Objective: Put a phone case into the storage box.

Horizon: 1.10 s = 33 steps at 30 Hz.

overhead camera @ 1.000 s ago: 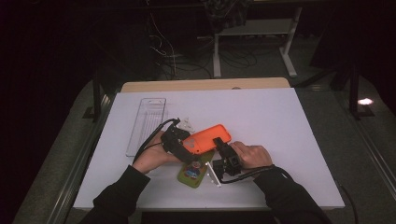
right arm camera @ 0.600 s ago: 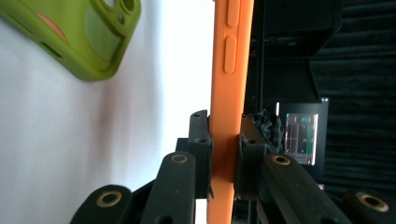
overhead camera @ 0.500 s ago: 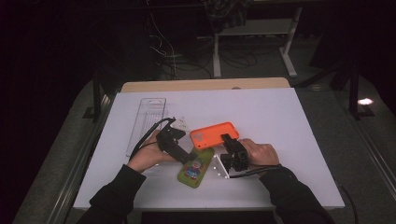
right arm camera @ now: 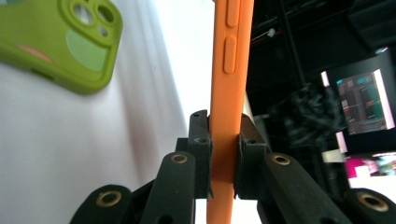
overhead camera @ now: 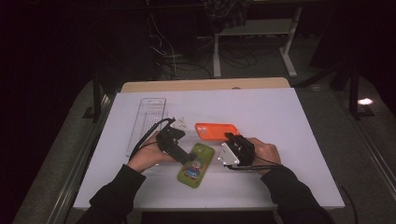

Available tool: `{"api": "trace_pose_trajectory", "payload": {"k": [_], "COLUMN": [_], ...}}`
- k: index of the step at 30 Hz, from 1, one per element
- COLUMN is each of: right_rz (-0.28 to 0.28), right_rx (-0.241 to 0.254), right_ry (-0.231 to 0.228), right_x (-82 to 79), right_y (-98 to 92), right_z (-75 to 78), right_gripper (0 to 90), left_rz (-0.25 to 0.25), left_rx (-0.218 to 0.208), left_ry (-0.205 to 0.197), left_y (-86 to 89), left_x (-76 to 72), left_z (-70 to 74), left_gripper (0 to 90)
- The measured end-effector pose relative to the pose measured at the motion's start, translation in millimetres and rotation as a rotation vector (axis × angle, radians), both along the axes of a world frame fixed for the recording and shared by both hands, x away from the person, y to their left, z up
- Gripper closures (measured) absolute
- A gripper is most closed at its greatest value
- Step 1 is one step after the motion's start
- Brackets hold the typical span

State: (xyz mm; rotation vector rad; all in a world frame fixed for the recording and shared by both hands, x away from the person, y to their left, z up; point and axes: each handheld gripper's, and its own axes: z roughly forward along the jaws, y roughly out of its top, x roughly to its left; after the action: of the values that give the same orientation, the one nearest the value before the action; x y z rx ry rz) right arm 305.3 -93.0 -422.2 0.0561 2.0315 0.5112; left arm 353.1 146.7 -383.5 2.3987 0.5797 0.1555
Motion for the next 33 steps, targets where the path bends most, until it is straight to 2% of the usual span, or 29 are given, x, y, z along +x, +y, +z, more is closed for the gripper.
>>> {"api": "trace_pose_trajectory", "payload": {"k": [1,3,5,6,7,9,18,19,26,29,33], "right_rz": [-0.013,-0.019,-0.021,-0.043,-0.05,-0.061,-0.086,-0.089,-0.107,-0.12,-0.128], "right_rx": [0.051,0.094,0.098,0.144,0.162,0.225,0.364,0.396,0.518,0.587,0.645], "right_ry": [0.012,0.044,0.063,0.087,0.104,0.166,0.289,0.308,0.415,0.476,0.531], "right_x": [0.5,1.9,4.4,4.0,4.7,5.4,14.6,15.4,22.7,25.5,28.8], "right_y": [0.1,-1.2,-4.1,-4.0,-5.1,-6.6,-16.8,-17.3,-26.1,-29.6,-33.5], "right_z": [0.5,2.4,5.5,5.5,6.3,7.3,15.1,15.7,19.8,20.8,21.2], "right_gripper": [78.4,78.4,78.4,78.4,78.4,78.4,78.5,78.5,78.6,78.6,78.7], "left_rz": [-0.002,-0.002,-0.021,-0.015,-0.016,-0.007,0.009,0.01,0.014,0.015,0.017], "left_rx": [0.002,0.005,0.027,0.018,0.02,0.015,0.007,0.007,0.004,0.004,0.004], "left_ry": [-0.004,-0.005,-0.007,-0.009,-0.011,-0.004,0.007,0.007,0.01,0.011,0.012], "left_y": [0.1,0.4,1.6,1.0,1.0,0.7,0.8,0.6,0.5,0.2,0.1], "left_x": [0.2,0.3,1.4,1.1,1.2,0.4,-0.1,-0.2,-0.3,-0.3,-0.4], "left_z": [0.1,0.3,1.3,0.9,1.0,0.8,0.9,0.8,0.5,0.2,0.5], "left_gripper": [0.0,0.0,0.0,0.0,0.0,0.0,0.0,0.0,0.0,0.0,0.0]}}
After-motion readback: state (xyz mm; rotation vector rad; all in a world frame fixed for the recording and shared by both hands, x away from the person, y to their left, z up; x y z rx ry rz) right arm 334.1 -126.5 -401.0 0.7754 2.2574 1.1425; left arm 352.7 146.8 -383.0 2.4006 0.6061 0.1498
